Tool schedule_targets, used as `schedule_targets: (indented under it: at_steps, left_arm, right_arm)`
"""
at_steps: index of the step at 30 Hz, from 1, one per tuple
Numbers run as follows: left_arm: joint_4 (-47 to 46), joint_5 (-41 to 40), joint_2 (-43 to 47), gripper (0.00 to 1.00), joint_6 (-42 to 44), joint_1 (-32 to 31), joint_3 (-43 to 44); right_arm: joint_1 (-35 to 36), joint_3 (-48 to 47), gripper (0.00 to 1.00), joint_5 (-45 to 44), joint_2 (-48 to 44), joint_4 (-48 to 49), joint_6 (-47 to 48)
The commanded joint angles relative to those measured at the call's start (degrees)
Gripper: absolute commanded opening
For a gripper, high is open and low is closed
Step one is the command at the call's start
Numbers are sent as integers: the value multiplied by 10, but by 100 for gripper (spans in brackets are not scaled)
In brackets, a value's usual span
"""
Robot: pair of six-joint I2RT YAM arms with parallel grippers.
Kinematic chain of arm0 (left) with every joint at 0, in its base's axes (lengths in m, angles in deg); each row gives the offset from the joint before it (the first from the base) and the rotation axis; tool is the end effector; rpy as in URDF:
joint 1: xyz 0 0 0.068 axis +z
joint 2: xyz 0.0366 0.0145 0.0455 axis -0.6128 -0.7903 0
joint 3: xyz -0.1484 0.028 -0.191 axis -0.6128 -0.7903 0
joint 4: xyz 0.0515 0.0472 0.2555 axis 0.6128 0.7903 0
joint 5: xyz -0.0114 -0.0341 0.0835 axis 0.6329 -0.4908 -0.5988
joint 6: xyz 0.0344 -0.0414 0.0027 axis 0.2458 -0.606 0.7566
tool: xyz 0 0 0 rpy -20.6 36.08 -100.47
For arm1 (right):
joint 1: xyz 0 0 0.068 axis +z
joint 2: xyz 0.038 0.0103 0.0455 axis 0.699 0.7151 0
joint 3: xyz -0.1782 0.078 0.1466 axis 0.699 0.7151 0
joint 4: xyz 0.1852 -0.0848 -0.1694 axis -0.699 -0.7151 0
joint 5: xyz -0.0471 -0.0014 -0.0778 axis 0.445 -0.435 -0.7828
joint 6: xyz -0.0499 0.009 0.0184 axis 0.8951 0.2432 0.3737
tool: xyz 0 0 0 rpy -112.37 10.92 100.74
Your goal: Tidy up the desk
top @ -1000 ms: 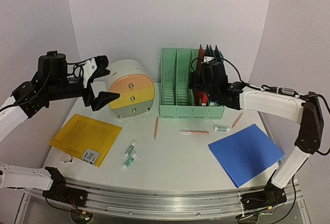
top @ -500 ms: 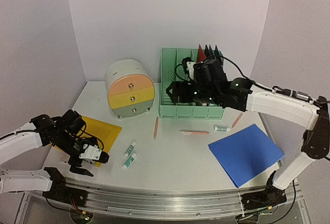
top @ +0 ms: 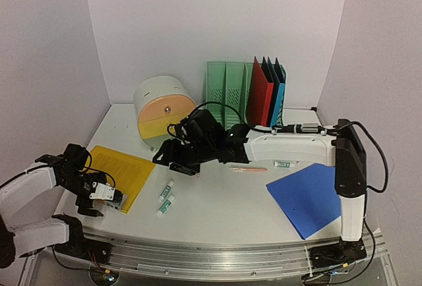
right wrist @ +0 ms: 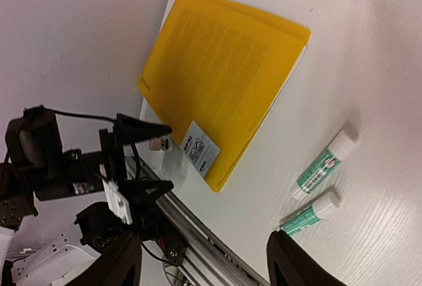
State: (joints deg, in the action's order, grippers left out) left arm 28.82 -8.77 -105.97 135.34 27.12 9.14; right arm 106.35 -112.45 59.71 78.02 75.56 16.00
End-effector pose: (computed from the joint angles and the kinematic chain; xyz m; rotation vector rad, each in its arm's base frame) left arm 0.1547 -0.0356 0.1493 2.1070 1.8271 0.0620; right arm 0.2182 0.4194 0.2334 -0.2599 2.3990 1.2152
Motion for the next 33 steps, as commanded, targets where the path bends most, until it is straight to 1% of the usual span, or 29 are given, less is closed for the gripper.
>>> schedule_targets:
  at_steps: [1, 2, 4, 7, 12, 15, 19, 21, 24, 27, 29, 30, 32, 33]
  left_arm:
    - [-66, 68, -53, 100, 136, 142, 37]
    - [-82, 70, -62, 100, 148, 162, 39]
    - [-93, 70, -74, 100, 155, 176, 38]
    - [-119, 74, -79, 100, 152, 177, 31]
    - [-159, 63, -105, 100, 159, 178, 18]
    - [-172, 76, -122, 100, 164, 178, 22]
    - [-155, 92, -140, 99, 180, 178, 28]
    - [-153, 94, -141, 99, 186, 178, 27]
    - [-142, 106, -146, 99, 188, 177, 36]
    - [-137, 116, -155, 98, 190, 177, 38]
    - [-144, 117, -159, 96, 186, 178, 34]
    - [-146, 116, -161, 95, 180, 179, 34]
    - [-143, 112, -171, 94, 178, 187, 39]
    - [-142, 111, -175, 93, 182, 195, 40]
  right_arm:
    - [21, -39, 62, 33, 48, 77, -131]
    - [26, -44, 59, 36, 59, 97, -149]
    - [37, -61, 56, 34, 89, 129, -178]
    - [55, -117, 55, 33, 137, 140, -200]
    - [78, -191, 60, 18, 214, 143, -238]
    - [85, -228, 62, 7, 251, 142, -263]
    - [93, -261, 63, -9, 288, 141, -289]
    - [97, -266, 66, -16, 301, 138, -293]
    - [101, -242, 66, -31, 302, 137, -313]
    - [104, -246, 66, -35, 316, 137, -317]
    - [104, -243, 63, -36, 324, 138, -329]
    - [104, -238, 59, -39, 322, 138, -334]
    - [104, -213, 50, -57, 299, 139, -339]
    - [104, -196, 49, -66, 280, 140, -334]
